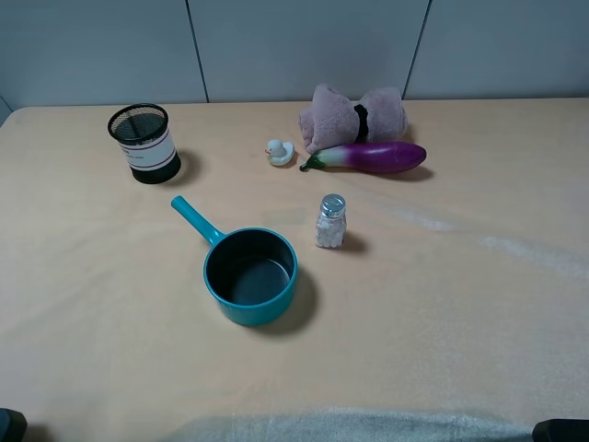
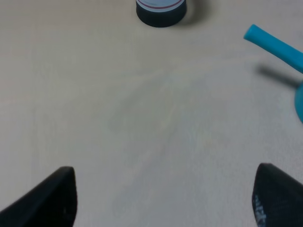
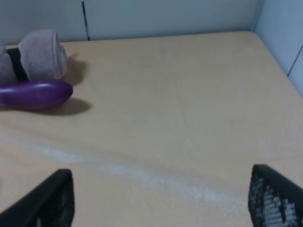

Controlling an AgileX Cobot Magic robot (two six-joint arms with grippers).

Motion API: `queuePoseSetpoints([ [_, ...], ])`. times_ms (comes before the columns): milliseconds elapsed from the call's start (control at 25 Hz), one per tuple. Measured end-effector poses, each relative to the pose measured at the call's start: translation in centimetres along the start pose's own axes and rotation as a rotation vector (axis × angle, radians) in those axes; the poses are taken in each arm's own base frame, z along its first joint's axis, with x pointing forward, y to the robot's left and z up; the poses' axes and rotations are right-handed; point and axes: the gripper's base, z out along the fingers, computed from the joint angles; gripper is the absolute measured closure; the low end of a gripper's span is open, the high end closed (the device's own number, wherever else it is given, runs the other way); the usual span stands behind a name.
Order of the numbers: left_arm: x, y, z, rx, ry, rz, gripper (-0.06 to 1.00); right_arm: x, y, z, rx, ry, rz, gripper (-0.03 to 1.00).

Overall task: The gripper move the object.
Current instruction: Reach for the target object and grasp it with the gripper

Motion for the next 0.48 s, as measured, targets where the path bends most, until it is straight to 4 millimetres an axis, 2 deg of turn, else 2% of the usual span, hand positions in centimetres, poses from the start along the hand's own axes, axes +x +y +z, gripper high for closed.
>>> queuePoseSetpoints([
  [480,0.0,0.0,0.0,0.0,0.0,0.0,0.19,0.04,0.19,0.15,-0.02,0.023,0.066,0.4],
])
